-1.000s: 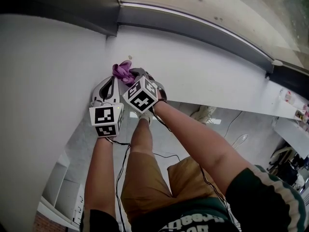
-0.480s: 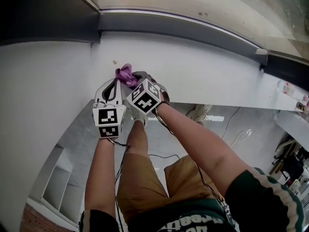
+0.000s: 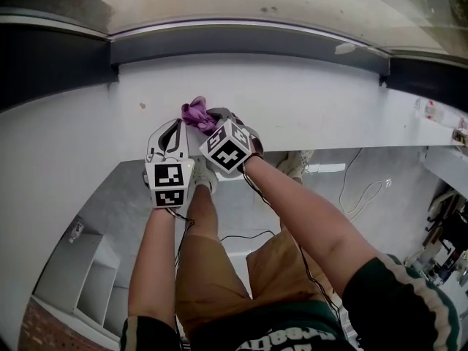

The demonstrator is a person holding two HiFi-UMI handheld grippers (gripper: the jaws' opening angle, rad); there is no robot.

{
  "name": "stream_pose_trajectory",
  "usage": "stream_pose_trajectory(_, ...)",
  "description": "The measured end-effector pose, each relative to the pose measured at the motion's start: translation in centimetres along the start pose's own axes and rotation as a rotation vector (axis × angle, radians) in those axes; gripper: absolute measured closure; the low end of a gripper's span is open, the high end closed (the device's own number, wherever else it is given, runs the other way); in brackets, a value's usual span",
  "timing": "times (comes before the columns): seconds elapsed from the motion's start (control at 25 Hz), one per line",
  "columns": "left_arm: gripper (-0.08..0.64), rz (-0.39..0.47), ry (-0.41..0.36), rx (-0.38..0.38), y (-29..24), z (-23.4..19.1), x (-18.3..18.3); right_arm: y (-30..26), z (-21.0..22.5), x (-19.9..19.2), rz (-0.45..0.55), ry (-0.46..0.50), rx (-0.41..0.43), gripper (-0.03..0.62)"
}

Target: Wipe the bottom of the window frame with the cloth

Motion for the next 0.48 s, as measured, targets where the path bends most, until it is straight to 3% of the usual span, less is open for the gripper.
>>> stream_pose_trajectory(0.48, 0.557, 0.019, -0.108, -0.090, -2.5, 9.3, 4.7, 4.4, 5.8, -8.6, 0.009, -0.079, -0.047, 0.426)
Point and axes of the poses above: the fingertips, and each gripper's own axes: y backward along the fingers, z to its right, x out of its top, the point moved 4 cm from there along y, backward along the fingers, and after that the axes turned 14 degrees about -z, right-handed, at the moved point
